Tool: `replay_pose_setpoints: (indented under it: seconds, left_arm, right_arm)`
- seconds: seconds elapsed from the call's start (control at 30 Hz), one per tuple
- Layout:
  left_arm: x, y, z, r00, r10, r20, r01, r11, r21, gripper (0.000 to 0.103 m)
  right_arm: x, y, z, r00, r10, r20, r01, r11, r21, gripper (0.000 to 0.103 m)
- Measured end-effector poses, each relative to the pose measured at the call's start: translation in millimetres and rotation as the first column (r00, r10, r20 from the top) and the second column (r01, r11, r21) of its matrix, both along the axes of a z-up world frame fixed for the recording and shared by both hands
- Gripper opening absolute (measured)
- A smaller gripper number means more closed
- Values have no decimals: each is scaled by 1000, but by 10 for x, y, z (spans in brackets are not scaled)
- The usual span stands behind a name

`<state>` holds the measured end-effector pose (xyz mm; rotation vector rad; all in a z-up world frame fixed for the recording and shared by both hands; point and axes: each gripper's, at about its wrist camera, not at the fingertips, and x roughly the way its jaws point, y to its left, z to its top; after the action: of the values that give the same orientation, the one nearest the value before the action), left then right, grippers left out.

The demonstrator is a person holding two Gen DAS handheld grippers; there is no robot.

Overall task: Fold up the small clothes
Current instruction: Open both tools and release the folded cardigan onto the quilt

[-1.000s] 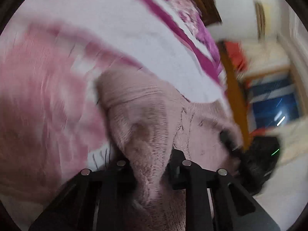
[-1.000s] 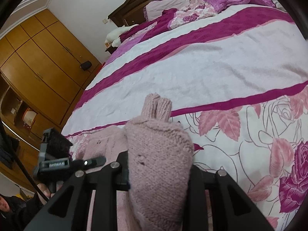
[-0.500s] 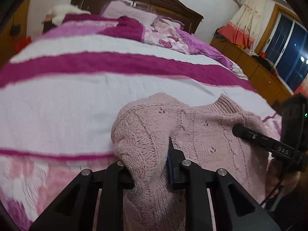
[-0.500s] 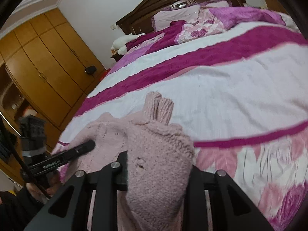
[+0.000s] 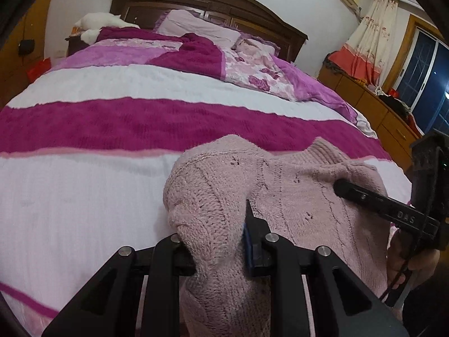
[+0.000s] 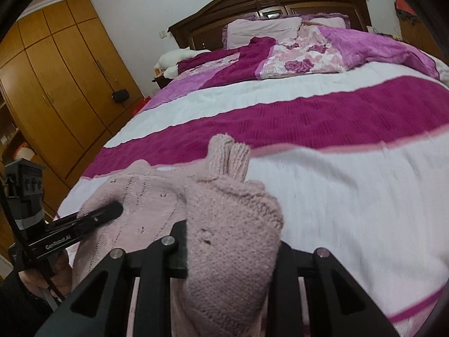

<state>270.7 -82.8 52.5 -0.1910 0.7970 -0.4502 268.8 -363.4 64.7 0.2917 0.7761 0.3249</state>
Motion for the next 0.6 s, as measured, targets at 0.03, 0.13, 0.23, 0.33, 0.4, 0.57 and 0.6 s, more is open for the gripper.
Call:
replay_pose_setpoints:
  seconds: [0.03, 0.13, 0.23, 0.33, 0.4, 0.57, 0.6]
  left_arm:
    - [53, 4, -15, 1000, 0, 5, 0, 1000, 6, 0]
    - [173, 7, -98, 1000, -16, -18, 16, 1000, 17, 1]
    - [293, 26, -214, 999, -35, -34, 36, 999, 40, 6]
    - [331, 26, -217, 996, -85, 26, 83, 994, 66, 6]
    - [310, 18, -180, 994, -91, 53, 87, 993, 80, 6]
    - [265, -79, -204, 996, -92, 7, 89, 977, 191, 10]
    - [312, -98, -250, 994, -97, -53, 106, 972, 210, 17]
  right_arm:
    - [82, 7, -17, 1000, -2, -5, 2, 1000, -5, 27]
    - [255, 26, -89, 1000, -7, -21, 7, 1000, -6, 27]
    - [385, 58, -203, 997, -15, -78, 14, 1000, -12, 32]
    - [401, 76, -243, 992, -72, -100, 60, 992, -113, 45]
    - [371, 24, -198, 993, -93, -77, 82, 987, -137, 50]
    - [283, -86, -36, 990, -137, -42, 128, 978, -166, 69]
    - [273, -88, -11, 989, -138, -48, 129, 978, -165, 70]
